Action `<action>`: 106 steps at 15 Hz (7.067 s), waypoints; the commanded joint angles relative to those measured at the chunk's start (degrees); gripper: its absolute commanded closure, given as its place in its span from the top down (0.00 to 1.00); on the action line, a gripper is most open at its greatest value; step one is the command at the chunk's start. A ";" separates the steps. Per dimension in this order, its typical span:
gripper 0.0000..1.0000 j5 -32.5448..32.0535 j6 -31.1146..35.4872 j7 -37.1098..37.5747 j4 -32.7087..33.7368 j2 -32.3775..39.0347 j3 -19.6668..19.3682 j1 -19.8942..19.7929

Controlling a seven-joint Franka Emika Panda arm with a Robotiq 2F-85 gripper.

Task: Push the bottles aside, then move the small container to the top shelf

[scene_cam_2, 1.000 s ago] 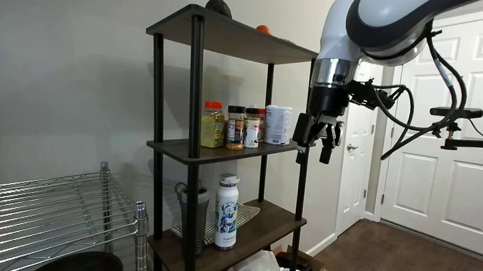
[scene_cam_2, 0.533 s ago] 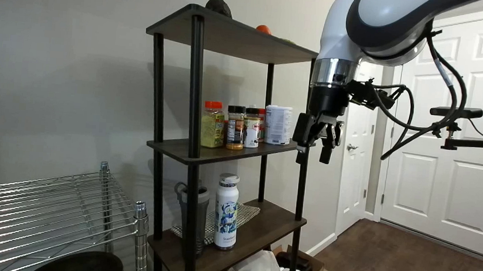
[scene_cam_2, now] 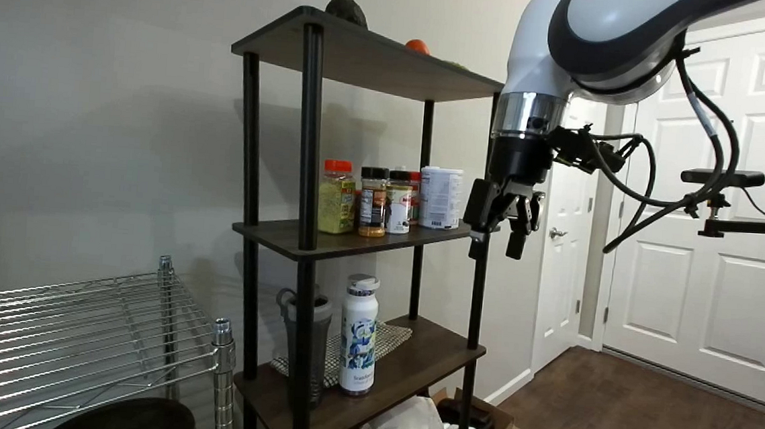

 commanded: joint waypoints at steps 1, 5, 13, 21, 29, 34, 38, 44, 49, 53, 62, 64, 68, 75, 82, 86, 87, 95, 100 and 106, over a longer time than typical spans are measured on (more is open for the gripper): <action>1.00 0.06 -0.19 -0.07 0.15 0.02 0.11 -0.17; 1.00 0.06 -0.19 -0.07 0.15 0.02 0.11 -0.17; 1.00 0.06 -0.19 -0.07 0.15 0.02 0.11 -0.17; 1.00 0.06 -0.19 -0.07 0.15 0.02 0.11 -0.17; 1.00 -0.25 0.78 0.07 3.53 2.91 1.41 0.37; 1.00 -1.68 6.06 0.78 9.94 7.94 4.22 0.69; 1.00 -3.17 18.16 1.45 11.78 11.58 5.13 -0.01; 1.00 -8.25 30.67 -0.16 14.46 17.28 3.89 -1.09; 1.00 -10.88 35.78 -1.81 17.01 20.16 0.71 -2.53; 1.00 -9.68 36.46 -3.52 16.19 21.30 -2.34 -3.16; 1.00 -9.50 34.65 -2.19 16.64 21.21 -2.40 -2.84; 1.00 -9.50 34.65 -2.19 16.64 21.21 -2.41 -2.84; 1.00 -9.50 34.65 -2.19 16.64 21.21 -2.41 -2.84; 1.00 -5.74 48.40 -5.54 11.52 20.24 -4.42 -2.00; 1.00 0.19 64.83 -12.23 2.18 19.28 -10.22 1.87; 1.00 2.11 69.38 -16.14 -0.94 17.43 -15.13 8.14; 1.00 1.86 69.95 -16.19 -1.57 16.69 -16.16 9.39; 0.56 -0.02 68.87 -14.91 -4.95 13.37 -21.16 13.21; 0.23 -1.39 68.63 -14.92 -4.66 14.46 -20.77 13.98; 0.00 -4.02 68.87 -14.69 -3.05 16.95 -18.45 13.58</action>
